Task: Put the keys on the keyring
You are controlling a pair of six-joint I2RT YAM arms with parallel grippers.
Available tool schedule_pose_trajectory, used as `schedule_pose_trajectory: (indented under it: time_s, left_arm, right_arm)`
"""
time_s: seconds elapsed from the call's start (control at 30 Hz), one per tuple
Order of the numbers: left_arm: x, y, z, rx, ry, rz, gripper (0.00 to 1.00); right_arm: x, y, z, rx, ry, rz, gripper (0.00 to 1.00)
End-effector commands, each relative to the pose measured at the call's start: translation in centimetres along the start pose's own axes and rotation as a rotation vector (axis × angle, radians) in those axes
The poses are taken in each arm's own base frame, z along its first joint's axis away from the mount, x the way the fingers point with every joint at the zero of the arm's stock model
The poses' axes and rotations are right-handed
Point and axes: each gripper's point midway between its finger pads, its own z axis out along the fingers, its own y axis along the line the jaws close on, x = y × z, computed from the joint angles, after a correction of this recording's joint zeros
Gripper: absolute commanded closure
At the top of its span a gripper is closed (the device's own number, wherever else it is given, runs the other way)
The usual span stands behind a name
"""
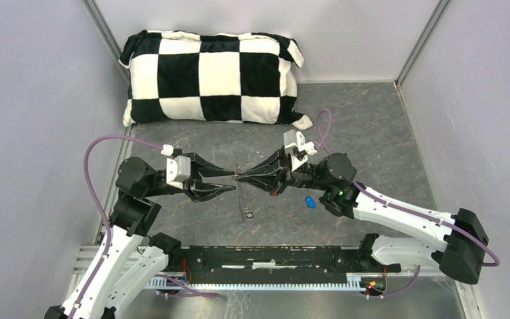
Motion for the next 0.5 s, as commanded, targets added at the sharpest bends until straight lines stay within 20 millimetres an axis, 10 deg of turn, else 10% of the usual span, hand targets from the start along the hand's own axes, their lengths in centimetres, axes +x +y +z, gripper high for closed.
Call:
schedule_pose_trajectory:
  time_s: [0.0, 0.47]
  left_arm:
    - [-1.8, -0.7, 0.1, 0.035, -0.031, -0.003, 0.55]
    - [-1.5, -0.4, 0.3, 0.041, -0.018, -0.027, 0.70]
  right_arm:
    - [-2.3, 0.9, 0.1, -0.040, -0.085, -0.030, 0.99]
    - [-0.6, 0.9, 0.5, -0.059, -0.028, -0.013, 0.99]
